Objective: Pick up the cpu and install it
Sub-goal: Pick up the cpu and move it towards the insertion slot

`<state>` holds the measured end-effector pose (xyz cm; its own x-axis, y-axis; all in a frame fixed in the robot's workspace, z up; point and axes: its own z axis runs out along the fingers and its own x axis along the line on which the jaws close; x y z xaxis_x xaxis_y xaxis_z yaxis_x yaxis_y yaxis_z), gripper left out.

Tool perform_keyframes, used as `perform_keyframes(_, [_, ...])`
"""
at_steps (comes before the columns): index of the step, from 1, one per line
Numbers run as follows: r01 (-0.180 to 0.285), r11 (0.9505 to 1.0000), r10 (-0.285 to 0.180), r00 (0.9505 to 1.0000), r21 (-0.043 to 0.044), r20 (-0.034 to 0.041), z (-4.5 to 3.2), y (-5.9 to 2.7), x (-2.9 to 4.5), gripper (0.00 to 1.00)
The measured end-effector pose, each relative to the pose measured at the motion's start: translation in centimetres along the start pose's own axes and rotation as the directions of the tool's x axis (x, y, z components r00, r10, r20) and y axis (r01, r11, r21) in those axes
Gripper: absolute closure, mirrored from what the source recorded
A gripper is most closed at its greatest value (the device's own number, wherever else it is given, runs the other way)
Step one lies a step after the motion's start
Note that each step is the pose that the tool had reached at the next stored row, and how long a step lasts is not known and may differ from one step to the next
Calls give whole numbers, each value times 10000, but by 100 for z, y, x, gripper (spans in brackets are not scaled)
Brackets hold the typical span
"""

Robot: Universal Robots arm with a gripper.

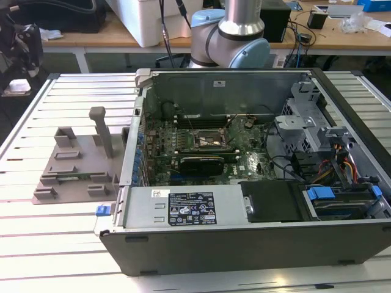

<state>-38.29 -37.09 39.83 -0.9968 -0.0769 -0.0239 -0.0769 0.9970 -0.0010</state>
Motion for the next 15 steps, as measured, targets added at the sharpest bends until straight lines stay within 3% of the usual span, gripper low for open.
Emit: perform_keyframes(15, [1, 10000, -1, 10000, 0, 0, -247, 0, -6, 45])
